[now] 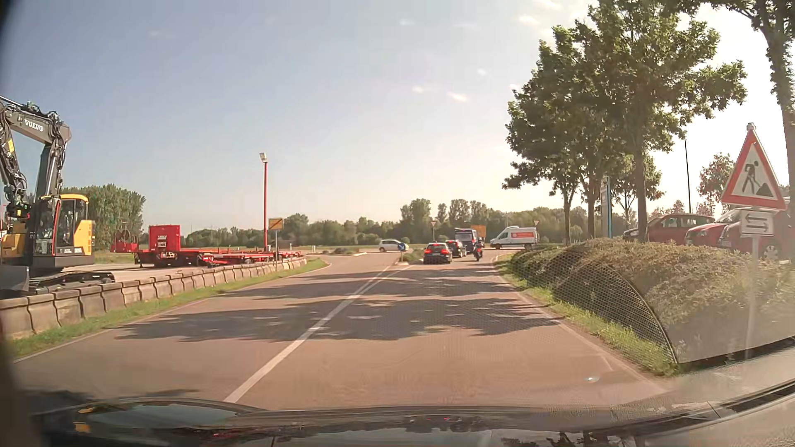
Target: Follow the waypoints while adhering to traffic rules and regulations
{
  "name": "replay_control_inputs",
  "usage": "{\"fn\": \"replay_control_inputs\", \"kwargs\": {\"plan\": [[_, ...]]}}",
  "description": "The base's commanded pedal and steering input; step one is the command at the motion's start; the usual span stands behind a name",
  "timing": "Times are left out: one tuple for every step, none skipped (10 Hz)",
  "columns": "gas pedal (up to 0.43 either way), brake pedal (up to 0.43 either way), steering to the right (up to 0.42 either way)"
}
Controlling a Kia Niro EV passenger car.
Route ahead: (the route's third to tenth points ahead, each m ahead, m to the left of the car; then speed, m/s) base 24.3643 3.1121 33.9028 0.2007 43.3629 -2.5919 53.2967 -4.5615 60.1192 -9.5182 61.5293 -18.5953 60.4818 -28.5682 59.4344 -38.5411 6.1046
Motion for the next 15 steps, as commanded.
{"fn": "replay_control_inputs", "kwargs": {"plan": [[0.110, 0.000, 0.039], [0.110, 0.000, 0.039], [0.110, 0.000, 0.039], [0.110, 0.000, 0.039], [0.087, 0.000, 0.037], [0.079, 0.000, 0.027], [0.067, 0.000, 0.015], [0.047, 0.000, 0.014], [0.039, 0.000, 0.013], [0.039, 0.000, 0.010], [0.039, 0.000, 0.016], [0.039, 0.000, 0.018], [0.039, 0.000, 0.018], [0.039, 0.000, 0.018], [0.039, 0.000, 0.018]]}}
